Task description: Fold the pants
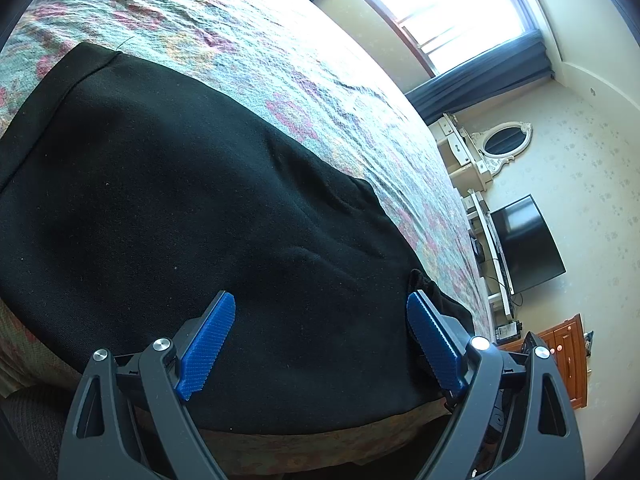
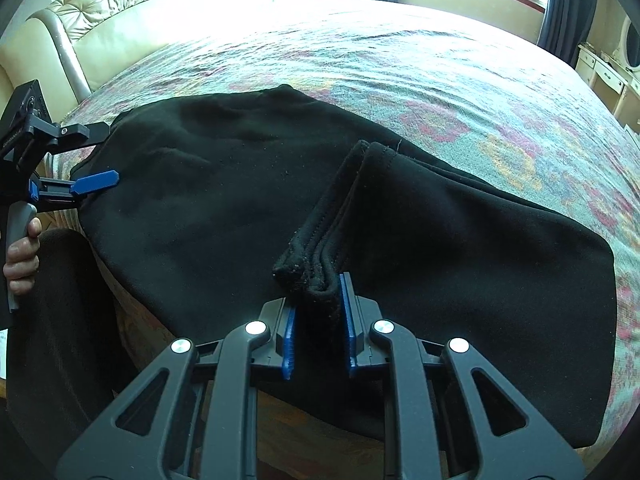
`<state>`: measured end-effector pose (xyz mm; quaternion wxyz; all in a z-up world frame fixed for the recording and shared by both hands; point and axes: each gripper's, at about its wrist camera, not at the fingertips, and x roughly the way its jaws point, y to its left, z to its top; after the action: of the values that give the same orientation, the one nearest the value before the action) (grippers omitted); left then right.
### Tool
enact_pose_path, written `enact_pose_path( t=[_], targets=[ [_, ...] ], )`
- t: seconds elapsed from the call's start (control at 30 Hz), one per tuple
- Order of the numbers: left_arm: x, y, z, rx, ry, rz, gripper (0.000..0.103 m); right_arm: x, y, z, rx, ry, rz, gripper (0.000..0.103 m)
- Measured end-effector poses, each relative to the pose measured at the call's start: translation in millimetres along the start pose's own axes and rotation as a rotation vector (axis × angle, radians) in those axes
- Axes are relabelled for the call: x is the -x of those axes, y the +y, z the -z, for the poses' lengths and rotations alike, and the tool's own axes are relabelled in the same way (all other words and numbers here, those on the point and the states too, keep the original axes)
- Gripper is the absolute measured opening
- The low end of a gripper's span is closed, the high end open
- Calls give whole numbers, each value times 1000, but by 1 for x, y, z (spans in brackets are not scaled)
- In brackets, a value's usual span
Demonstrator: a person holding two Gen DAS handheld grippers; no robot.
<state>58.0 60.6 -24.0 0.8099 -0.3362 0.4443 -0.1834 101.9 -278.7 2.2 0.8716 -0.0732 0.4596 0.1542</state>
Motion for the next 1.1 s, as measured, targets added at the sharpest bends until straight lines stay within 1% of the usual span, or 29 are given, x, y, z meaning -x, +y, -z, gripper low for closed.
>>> enact_pose_path(
  t=[0.27,0.33,0.4,0.5,0.53,0.6,0.67,0.73,0.77,0.83,0.9,0.93,1.0,1.1],
  targets=[
    [1,1,0,3,1,2,87,-1,7,1,25,2,33,21],
    [5,1,-1,3,-4,0,87,-1,10,1,37,1,43,24],
    [10,2,-2,-1,-17,-11,87,-1,13,2,47,-1,43,33],
    [22,7,-7,-10,-45,-29,87,-3,20,3,64,-4,47,43],
    [27,11,-9,-3,-58,-35,87,-3,22,3,64,-6,41,45],
    [37,21,-12,21,-78,-41,87,-3,24,3,47,-9,13,55],
    [48,32,-16,44,-98,-52,87,0,26,3,24,-16,-14,58],
    [61,43,-20,60,-119,-62,87,6,25,1,0,-27,-48,59],
    [68,49,-23,67,-134,-66,87,11,23,-1,-28,-43,-82,59],
    [84,61,-30,78,-170,-72,87,27,14,-4,-114,-100,-177,59],
    [98,74,-38,87,-202,-67,87,40,4,-5,-188,-147,-236,66],
    [105,83,-43,95,-216,-73,87,44,0,-6,-215,-162,-255,66],
    [114,98,-54,109,-234,-91,87,48,-6,-7,-253,-170,-295,67],
    [115,116,-66,109,-222,-92,87,48,-11,-7,-285,-157,-325,67]
  ],
)
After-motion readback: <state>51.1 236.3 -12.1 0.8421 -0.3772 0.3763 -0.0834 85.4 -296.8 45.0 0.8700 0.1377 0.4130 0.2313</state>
